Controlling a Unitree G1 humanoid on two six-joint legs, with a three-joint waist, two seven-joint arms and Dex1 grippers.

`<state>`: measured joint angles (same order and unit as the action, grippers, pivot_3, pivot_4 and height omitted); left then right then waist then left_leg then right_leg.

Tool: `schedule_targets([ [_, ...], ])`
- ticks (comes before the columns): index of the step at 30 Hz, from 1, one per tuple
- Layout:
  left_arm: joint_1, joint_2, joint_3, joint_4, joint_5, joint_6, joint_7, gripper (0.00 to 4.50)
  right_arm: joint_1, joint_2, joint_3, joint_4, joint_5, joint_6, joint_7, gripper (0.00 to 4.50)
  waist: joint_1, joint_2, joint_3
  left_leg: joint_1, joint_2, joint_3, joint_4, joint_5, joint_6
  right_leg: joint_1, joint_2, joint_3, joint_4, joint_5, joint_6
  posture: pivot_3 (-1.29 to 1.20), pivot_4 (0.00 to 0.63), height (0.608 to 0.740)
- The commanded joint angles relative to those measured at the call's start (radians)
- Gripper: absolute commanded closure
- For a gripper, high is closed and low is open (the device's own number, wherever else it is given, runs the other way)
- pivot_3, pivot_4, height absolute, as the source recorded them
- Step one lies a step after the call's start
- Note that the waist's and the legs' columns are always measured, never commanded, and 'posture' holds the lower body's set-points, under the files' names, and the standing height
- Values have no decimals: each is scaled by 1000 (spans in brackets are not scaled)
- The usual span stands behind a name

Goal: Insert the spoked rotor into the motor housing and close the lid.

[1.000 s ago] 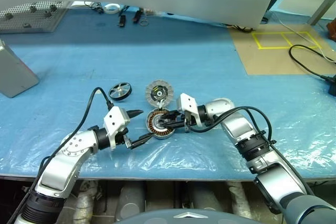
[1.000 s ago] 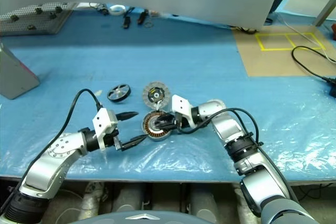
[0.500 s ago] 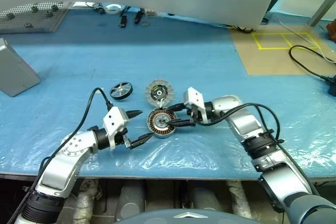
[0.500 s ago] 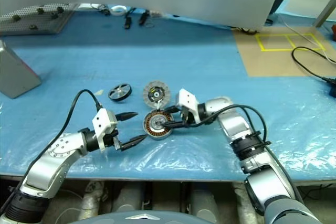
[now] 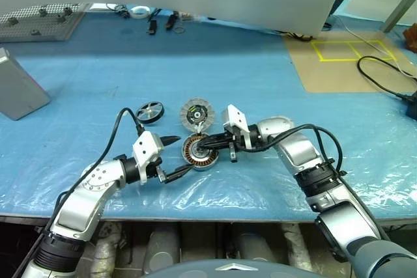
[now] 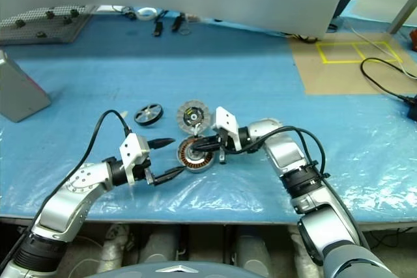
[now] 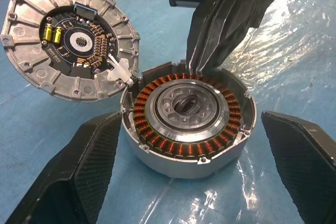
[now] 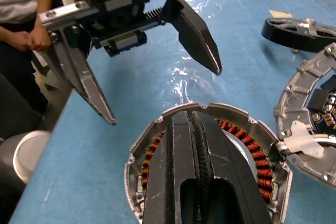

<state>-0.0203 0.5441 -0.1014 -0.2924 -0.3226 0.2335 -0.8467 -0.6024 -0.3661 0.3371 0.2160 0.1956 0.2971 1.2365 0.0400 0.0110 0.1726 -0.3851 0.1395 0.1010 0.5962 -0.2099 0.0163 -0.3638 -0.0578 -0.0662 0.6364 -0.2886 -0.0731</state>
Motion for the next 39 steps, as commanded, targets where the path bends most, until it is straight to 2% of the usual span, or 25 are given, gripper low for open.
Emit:
schedule_targets([
  [1, 10, 10, 6, -56, -6, 5, 0, 0, -23, 7, 0, 25, -12, -36, -1, 4465, 0, 0, 0, 0, 0, 0, 0, 0, 0, 0, 0, 0, 0, 0, 0, 0, 150, 740],
  [10, 23, 11, 8, -78, -9, 18, 10, 0, 13, -39, 56, 87, -98, -128, 28, 4465, 1, 0, 0, 0, 0, 0, 0, 0, 0, 0, 0, 0, 0, 0, 0, 0, 150, 740],
  [18, 2, 1, -8, -78, -8, 31, 17, 0, 8, -21, 88, 139, -156, -190, 2, 4465, -1, 0, 0, 2, 0, 0, 0, 0, 0, 2, 0, 1, 1, 0, 0, 0, 150, 740],
  [23, 4, 0, -14, -84, -8, 35, 19, 0, -28, 5, 42, 126, -105, -104, -4, 4465, -2, 0, 0, 3, 0, 0, 0, 0, 0, 2, 0, 1, 1, 0, 0, 0, 150, 740],
  [30, 10, 2, -16, -87, -7, 34, 19, 0, -29, -18, -4, -16, 19, 46, 87, 4465, 0, 0, 0, -1, 0, 0, 0, 0, 0, -1, 0, 1, 1, 0, 0, 0, 150, 740],
  [36, 4, 3, -15, -86, -11, 37, 15, 0, -34, 11, 5, -33, 22, 43, 52, 4465, 0, 0, 0, -1, 0, 0, 0, 0, 0, -2, 0, 1, 1, 0, 0, 0, 150, 740],
  [39, -1, 5, -13, -85, -14, 40, 12, 0, -41, 20, 45, 11, -34, -4, 37, 4465, 0, 0, 0, -1, 0, 0, 0, 0, 0, -2, 0, 1, 1, 0, 0, 0, 150, 740],
])
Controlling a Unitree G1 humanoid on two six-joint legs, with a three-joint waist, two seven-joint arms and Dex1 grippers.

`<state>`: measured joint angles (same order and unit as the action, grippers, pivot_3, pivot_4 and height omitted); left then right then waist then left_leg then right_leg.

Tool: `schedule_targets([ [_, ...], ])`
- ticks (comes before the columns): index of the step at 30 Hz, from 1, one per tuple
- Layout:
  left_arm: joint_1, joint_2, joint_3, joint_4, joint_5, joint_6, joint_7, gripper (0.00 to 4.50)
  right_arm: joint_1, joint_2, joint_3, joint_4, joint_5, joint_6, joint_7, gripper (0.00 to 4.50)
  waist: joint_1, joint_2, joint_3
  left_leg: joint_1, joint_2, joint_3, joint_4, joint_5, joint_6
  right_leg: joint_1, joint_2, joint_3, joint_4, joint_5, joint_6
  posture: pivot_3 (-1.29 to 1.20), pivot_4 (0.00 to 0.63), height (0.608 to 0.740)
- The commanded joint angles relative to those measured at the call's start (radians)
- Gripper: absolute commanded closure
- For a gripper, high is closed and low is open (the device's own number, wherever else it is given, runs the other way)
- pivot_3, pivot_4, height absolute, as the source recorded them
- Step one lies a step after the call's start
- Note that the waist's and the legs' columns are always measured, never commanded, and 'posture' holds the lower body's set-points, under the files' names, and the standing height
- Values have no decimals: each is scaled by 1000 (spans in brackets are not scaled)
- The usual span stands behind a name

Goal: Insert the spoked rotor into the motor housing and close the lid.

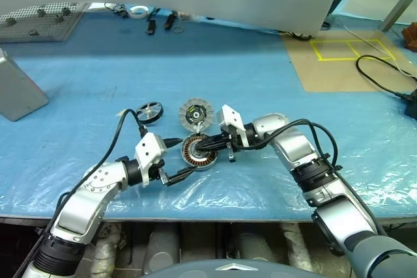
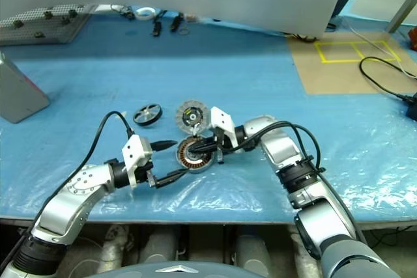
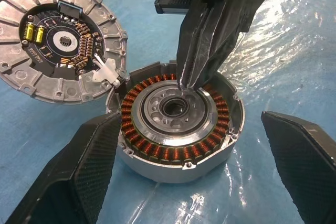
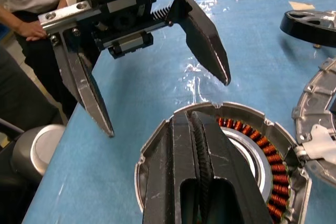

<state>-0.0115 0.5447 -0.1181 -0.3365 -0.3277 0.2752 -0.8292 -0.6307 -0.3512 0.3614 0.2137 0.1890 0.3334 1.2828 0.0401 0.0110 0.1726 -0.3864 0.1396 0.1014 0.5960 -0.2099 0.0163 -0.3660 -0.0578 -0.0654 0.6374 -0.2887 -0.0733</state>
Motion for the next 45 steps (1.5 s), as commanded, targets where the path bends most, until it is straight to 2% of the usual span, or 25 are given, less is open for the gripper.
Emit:
schedule_targets([
  [1, -10, 5, 4, -41, -10, -2, -6, 0, -12, 7, 29, 26, -39, -54, -11, 4465, 0, 0, 0, 0, 0, 0, 0, 0, 0, 0, 0, 0, 0, 0, 0, 0, 150, 740],
  [7, -7, 10, 12, -48, -11, 3, -6, 0, -21, 18, 38, 139, -83, -117, -30, 4465, 0, 0, 0, -1, 0, 0, 0, 0, 0, 0, 0, 0, 0, 0, 0, 0, 150, 740],
  [17, -5, 6, 10, -59, -11, 13, 5, 0, -18, 4, 78, 193, -134, -135, -24, 4465, 0, 0, 0, 1, 0, 0, 0, 0, 0, 1, 0, 0, 0, 0, 0, 0, 150, 740],
  [22, -11, 0, 3, -59, -7, 16, 12, 0, -35, 20, 40, 207, -93, 10, -39, 4465, 1, 0, 0, 4, 0, 0, 0, 0, 0, 4, 0, 0, 0, 0, 0, 0, 150, 740],
  [28, -4, -4, -1, -53, -4, 7, 11, 0, -32, 7, 0, 142, -37, 116, -27, 4465, 3, 0, 0, 5, 0, 0, 0, 0, 0, 5, 0, 0, -1, 0, 0, 0, 150, 740],
  [33, -9, -9, 0, -38, -3, -3, 7, 0, -37, 12, -112, -2, 144, 276, 15, 4465, 2, 0, 0, 1, 0, 0, 0, 0, 0, 2, 0, 0, -1, 0, 0, 0, 150, 740],
  [37, -10, -10, 8, -28, -4, -11, 7, 0, -49, 1, -159, -89, 211, 322, 7, 4465, 1, 0, 0, -2, 0, 0, -1, 0, 0, -1, 0, 0, -1, 0, 0, 0, 150, 740],
  [45, -27, -8, 85, -7, -8, -12, 56, 0, -34, -47, -195, -200, 231, 317, -56, 4465, 1, 0, 0, -1, 0, 0, -2, 0, 0, -1, 0, 0, -2, 0, 0, 0, 150, 740],
])
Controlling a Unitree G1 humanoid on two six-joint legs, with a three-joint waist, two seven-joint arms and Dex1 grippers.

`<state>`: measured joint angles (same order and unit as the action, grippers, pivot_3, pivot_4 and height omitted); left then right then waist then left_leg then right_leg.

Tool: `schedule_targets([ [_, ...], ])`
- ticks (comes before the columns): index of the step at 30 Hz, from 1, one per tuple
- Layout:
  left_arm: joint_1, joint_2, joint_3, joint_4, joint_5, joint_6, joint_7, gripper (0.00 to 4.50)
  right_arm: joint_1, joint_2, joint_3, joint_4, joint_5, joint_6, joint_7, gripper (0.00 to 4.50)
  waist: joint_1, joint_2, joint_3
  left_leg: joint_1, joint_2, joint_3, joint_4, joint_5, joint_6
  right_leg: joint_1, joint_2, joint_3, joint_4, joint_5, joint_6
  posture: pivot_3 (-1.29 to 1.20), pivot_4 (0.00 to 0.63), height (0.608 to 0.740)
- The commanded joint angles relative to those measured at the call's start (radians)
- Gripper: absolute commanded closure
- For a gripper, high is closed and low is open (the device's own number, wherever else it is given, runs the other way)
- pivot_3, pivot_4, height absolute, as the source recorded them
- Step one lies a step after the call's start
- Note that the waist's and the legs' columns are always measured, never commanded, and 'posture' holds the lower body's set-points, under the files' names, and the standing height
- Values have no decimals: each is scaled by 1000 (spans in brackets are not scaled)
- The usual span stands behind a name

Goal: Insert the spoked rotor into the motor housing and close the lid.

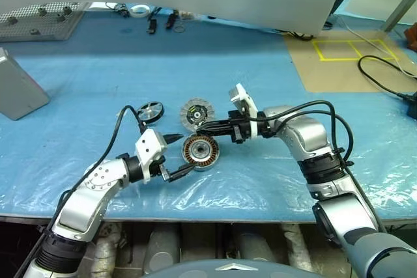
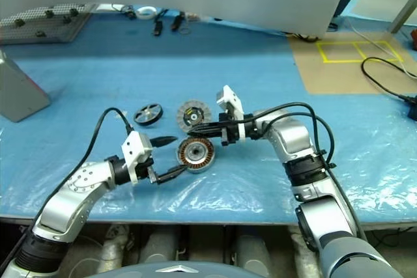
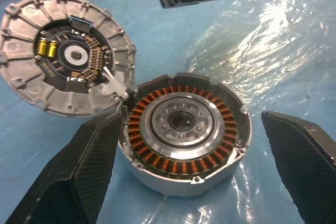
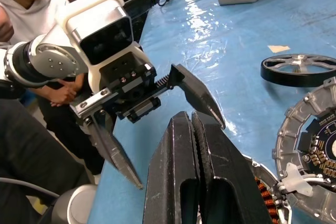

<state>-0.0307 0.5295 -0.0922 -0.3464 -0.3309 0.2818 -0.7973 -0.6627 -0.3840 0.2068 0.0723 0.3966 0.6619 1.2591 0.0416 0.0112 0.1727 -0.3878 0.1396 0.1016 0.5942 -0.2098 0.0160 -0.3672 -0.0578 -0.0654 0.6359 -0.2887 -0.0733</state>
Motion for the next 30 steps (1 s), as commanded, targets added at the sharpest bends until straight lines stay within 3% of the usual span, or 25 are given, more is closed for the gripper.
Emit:
schedule_targets([
  [1, -15, 6, 85, 13, -3, -16, 46, 0, 3, -23, -46, -68, 14, -24, -49, 4465, 0, 0, 0, 0, 0, 0, 0, 0, 0, 0, 0, 0, 0, 0, 0, 0, 150, 740],
  [8, -58, 63, 198, 63, -17, 12, 62, 0, 32, -30, -108, -141, 47, 2, -174, 4465, 0, 0, 0, 0, 0, 0, 0, 0, 0, 0, 0, 0, -1, 0, 0, 0, 150, 740],
  [16, -289, 208, 229, 288, -2, 4, -57, 0, 72, -27, -105, -159, 59, 11, -233, 4465, 3, 0, 0, 0, -1, 0, 0, 1, -1, 0, 0, 0, -1, 0, 0, 0, 150, 740],
  [20, -447, 272, 179, 472, 40, -67, -181, 880, 88, -18, -98, -152, 54, -11, -249, 4500, 3, -1, 0, 0, -1, 0, -1, 3, -5, 0, 0, 0, -1, 0, 0, 0, 150, 740],
  [26, -637, 302, 79, 739, 128, -183, -359, 2908, 131, -6, -104, -175, 62, -16, -283, 4500, 3, -1, 0, -2, -1, 0, -2, 3, -5, -2, 0, -1, -1, 0, 1, 0, 150, 740],
  [30, -802, 292, -17, 950, 210, -261, -504, 2908, 161, -9, -110, -195, 68, -12, -300, 4500, 7, -2, 1, -5, -1, -1, -2, 3, -6, -5, 0, -2, 0, 2, 4, 0, 150, 740],
])
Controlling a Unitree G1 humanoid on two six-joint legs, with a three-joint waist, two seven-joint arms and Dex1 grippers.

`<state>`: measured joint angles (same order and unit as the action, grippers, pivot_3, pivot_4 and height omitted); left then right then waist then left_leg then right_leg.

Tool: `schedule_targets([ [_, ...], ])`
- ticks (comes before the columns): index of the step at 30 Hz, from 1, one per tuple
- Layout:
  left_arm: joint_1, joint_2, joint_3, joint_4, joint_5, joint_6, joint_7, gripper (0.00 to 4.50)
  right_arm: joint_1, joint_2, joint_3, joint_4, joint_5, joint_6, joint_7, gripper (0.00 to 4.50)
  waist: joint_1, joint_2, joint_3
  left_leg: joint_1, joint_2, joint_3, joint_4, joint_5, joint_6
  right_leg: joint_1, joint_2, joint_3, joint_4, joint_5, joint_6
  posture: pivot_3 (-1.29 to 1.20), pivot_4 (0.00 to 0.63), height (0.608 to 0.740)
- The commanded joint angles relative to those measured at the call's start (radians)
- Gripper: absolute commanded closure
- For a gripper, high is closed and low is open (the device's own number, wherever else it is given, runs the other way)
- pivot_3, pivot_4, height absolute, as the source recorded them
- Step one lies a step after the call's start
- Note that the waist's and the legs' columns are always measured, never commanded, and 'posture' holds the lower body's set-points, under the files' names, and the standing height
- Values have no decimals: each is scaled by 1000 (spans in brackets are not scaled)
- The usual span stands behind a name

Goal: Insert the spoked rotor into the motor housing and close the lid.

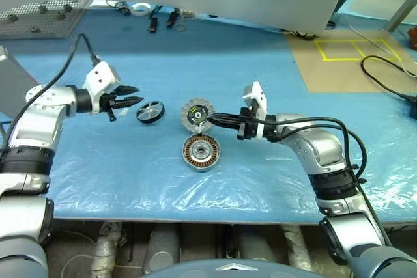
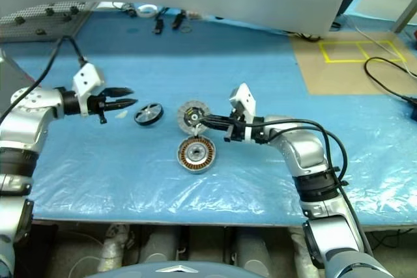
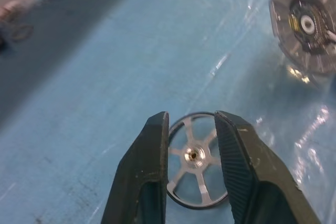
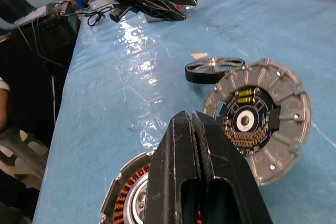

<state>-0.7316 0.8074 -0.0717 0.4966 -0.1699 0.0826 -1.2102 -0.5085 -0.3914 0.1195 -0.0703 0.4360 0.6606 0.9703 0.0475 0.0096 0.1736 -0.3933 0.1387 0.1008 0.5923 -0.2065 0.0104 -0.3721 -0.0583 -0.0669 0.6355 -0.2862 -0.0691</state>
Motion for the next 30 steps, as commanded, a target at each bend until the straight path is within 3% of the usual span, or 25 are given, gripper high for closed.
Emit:
schedule_targets([
  [1, -150, 8, -62, 171, 72, -68, -127, 2908, 12, -3, -23, -54, 25, -14, -16, 4500, 1, -1, 0, -1, 0, 0, 0, 0, 0, 0, 0, 0, 0, 0, 0, 0, 150, 740],
  [7, -379, -30, -173, 502, 227, -165, -233, 2908, 46, -6, -28, -93, 33, -2, -44, 4500, -1, -1, 1, -2, 0, 0, 0, 0, 0, -1, -1, -1, -1, 0, 0, 0, 150, 740],
  [12, -488, -81, -235, 655, 342, -199, -221, 2908, 99, -4, -28, -140, 43, 11, -75, 4500, 0, -2, 1, -2, 0, -1, -3, 0, 0, -1, -1, -2, -3, 1, 1, 0, 150, 740],
  [19, -520, -134, -214, 725, 382, -397, -175, 2908, 151, 2, -30, -193, 60, 28, -121, 4500, -3, -3, 2, -5, 0, -3, -6, 0, -1, 0, -1, -5, -10, 2, 3, 0, 150, 740],
  [30, -549, -122, -264, 784, 514, -600, -114, 2908, 219, -7, -35, -255, 82, 48, -174, 4500, 1, -4, 2, -6, 0, -6, -6, 0, -1, 2, -1, -8, -11, 3, 4, 0, 150, 740],
])
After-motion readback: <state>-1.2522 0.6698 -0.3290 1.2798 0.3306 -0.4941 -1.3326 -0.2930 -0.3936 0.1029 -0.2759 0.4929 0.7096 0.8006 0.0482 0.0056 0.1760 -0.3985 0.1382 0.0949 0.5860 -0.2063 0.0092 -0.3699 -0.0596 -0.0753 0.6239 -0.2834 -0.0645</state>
